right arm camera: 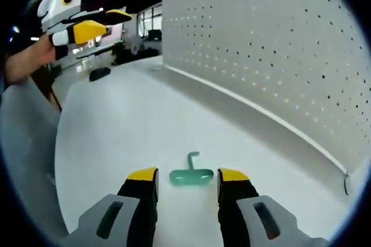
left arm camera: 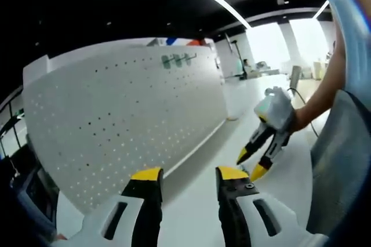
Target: Insert the hook assembly into the mounting plate slot until the hook locks in place.
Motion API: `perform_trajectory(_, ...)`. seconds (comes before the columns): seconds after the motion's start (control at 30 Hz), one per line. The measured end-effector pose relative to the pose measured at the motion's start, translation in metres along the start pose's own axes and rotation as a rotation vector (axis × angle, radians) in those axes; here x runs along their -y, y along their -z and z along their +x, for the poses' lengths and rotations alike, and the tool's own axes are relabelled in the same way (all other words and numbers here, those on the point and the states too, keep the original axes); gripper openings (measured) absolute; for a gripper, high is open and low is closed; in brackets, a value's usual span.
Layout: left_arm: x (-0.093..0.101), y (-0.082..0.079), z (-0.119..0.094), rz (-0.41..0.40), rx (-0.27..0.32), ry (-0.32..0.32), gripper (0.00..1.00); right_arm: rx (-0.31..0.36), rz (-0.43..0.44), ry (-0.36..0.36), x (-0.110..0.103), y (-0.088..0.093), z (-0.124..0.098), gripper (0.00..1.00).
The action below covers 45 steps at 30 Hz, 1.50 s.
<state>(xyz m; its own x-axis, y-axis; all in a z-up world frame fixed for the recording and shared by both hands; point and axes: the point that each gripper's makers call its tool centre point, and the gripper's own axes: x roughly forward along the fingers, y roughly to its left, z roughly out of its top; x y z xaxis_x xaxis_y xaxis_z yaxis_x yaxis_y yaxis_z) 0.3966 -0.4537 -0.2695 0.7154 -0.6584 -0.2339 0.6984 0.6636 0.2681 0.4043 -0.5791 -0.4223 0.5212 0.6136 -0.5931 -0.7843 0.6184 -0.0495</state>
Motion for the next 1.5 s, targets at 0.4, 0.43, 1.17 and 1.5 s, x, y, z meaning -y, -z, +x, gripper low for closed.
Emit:
perform_trajectory(0.4, -0.001, 0.0, 0.0, -0.002, 0.0, 0.0, 0.37, 0.0, 0.0, 0.001, 0.003, 0.0, 0.002, 0.34)
perform_trajectory(0.43, -0.001, 0.0, 0.0, -0.002, -0.001, 0.0, 0.37, -0.002, -0.003, 0.0, 0.003, 0.001, 0.002, 0.33)
perform_trajectory(1.17, 0.003, 0.004, 0.002, -0.002, -0.015, 0.011, 0.37, 0.025, -0.016, 0.001, 0.005, -0.006, -0.002, 0.29)
perform_trajectory(1.5, 0.006, 0.005, 0.002, -0.019, -0.019, 0.022, 0.35, 0.079, -0.072, 0.001, -0.001, -0.03, -0.011, 0.29)
